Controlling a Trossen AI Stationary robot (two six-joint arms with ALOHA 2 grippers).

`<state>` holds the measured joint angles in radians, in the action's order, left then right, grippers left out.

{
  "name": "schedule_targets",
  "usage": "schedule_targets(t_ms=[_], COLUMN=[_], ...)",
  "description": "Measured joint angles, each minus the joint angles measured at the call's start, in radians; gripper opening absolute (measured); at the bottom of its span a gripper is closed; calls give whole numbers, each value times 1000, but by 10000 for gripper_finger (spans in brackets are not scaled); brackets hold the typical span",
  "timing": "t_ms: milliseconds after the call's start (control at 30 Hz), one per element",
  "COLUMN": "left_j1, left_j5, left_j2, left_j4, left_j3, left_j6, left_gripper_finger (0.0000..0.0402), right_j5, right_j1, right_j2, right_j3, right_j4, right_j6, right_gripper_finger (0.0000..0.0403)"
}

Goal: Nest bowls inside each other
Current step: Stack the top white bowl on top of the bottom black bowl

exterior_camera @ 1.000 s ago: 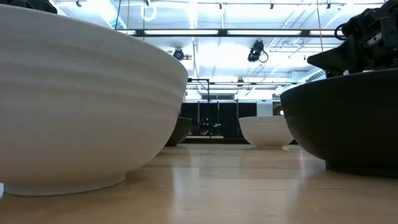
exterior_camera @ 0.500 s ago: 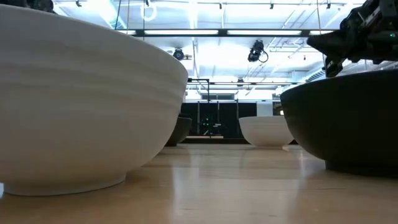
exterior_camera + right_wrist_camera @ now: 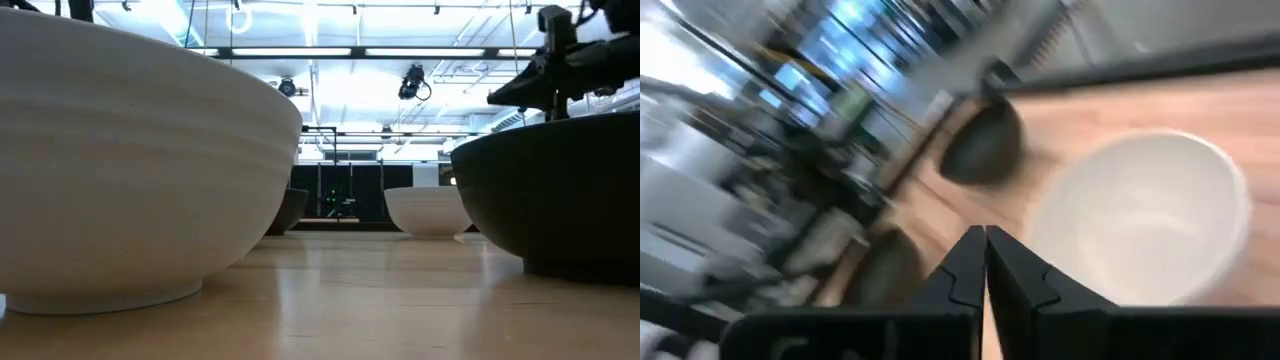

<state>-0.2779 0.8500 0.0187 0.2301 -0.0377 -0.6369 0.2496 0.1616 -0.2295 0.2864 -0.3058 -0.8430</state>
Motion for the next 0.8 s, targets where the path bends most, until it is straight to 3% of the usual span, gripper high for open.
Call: schedule_targets(t_ms=[200,367,533,633,800], left_j1=[0,0,8,41,141], left_j5=[71,174,227,221,92], left_j2=[47,108,202,274,395], left_j4=[-53,-279,-565,-749,-994], left_j3=[-133,-275,-411,-480,-561], left_j6=[241,298,178,43,-151], left_gripper_finger=[56,68,86,92,89], right_j5=[7,12,3,-67,-184], right_j1=[27,100,219,301,403], right_j2=[-289,-553,-788,-913,-1070], right_j3=[275,503,666,725,776], right_j4=[-262,-456,-624,-678,-688], right_j6=[97,209,241,281,351], right_gripper_finger=[52,86,111,117,118])
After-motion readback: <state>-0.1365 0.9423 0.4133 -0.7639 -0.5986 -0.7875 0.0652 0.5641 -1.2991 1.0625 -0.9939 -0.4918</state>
